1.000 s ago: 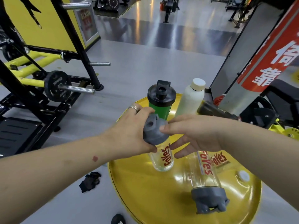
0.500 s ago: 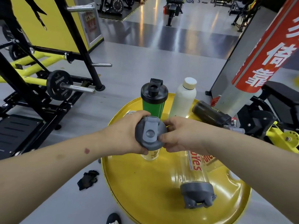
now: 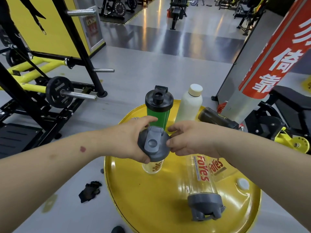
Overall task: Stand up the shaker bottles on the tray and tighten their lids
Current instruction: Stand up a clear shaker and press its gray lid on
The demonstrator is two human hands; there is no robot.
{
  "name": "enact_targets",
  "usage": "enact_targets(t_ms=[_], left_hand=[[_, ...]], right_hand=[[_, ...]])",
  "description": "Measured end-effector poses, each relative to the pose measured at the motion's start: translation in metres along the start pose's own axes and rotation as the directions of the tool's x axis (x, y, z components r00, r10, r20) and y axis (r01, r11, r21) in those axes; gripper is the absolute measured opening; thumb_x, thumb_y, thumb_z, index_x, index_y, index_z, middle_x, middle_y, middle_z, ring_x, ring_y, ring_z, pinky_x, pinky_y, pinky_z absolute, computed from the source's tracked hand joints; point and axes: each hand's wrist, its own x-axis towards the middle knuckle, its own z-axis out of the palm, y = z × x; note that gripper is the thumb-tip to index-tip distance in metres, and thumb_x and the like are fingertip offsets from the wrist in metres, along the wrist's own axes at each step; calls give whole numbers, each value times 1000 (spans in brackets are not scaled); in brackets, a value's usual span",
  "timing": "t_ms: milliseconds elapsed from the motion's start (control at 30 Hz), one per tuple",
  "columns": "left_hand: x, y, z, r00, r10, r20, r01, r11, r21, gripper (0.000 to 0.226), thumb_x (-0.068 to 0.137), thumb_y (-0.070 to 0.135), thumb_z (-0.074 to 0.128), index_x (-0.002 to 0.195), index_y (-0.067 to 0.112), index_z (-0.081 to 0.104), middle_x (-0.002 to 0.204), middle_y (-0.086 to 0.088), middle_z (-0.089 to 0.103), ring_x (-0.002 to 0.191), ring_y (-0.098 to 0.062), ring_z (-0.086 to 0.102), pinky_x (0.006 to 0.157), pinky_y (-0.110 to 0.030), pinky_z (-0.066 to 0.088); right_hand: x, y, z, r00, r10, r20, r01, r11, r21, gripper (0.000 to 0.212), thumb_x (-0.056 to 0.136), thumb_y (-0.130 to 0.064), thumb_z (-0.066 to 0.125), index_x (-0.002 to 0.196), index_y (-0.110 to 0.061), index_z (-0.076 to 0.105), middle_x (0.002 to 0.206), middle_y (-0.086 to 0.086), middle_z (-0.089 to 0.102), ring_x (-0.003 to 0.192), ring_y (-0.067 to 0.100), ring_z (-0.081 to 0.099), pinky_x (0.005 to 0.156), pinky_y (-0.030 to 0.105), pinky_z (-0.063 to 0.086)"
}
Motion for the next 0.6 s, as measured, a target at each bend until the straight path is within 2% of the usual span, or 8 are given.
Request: enact_targets(t_ms=[100,200,300,367,433,500,533,600], left_hand=[[0,-1,-22,999,-28,46,32,995,-92,108,72,13,78,157,46,19,152,10,39,128,-13,57,96,-37,59],[12,-3,-43,982,-86,-166,55,982,-182,82,84,6,63,154,37,32,145,7,48,121,-14,61,95,-42,59],[40,-11,-52,939,-174,-296,75,945,-318,78,89,6,59,156,37,33,149,0,49,112,-18,67,93,-44,58],[58,-17,-51,942,-206,-265,71,893,-444,85,87,1,57,160,36,28,155,-10,45,117,-20,64,97,-41,57],[73,-19,-48,951,-205,-232,52,845,-532,88,88,-7,54,161,32,25,157,-17,42,125,-27,60,95,-38,57],[83,-18,-44,966,-188,-179,21,744,-668,85,88,-16,45,160,26,28,154,-15,47,129,-31,57,81,-31,61],[87,-17,-42,973,-176,-151,8,676,-737,85,87,-21,39,160,22,30,149,-12,52,128,-31,58,82,-32,61],[94,-18,-41,973,-185,-138,2,604,-797,83,83,-23,33,157,13,35,143,-13,58,130,-34,58,102,-44,55]], right_hand=[[4,-7,-9,993,-36,-112,26,995,-92,73,78,-18,71,149,-20,52,124,13,75,114,31,75,104,51,59],[11,-14,-17,963,-79,-258,83,997,2,53,85,-9,64,136,-20,58,107,10,78,101,29,77,103,55,58],[26,-26,-16,941,-60,-334,100,989,104,56,81,-20,66,131,-36,49,103,18,75,96,30,74,102,54,60],[39,-31,-12,942,-40,-333,102,980,170,61,71,-25,66,128,-36,48,99,22,69,90,31,66,90,49,61],[50,-34,-9,949,-24,-315,101,968,228,60,65,-23,64,123,-30,50,90,14,57,85,30,53,77,44,49],[56,-37,-7,950,-29,-311,116,957,265,67,64,-18,62,129,-29,52,94,10,54,86,28,51,76,42,47],[58,-38,-7,949,-35,-313,130,949,288,70,65,-14,61,133,-28,51,98,10,56,86,27,52,78,42,49],[65,-38,-9,949,-40,-314,152,928,341,68,70,-7,59,133,-29,49,113,12,63,95,29,60,86,42,57]])
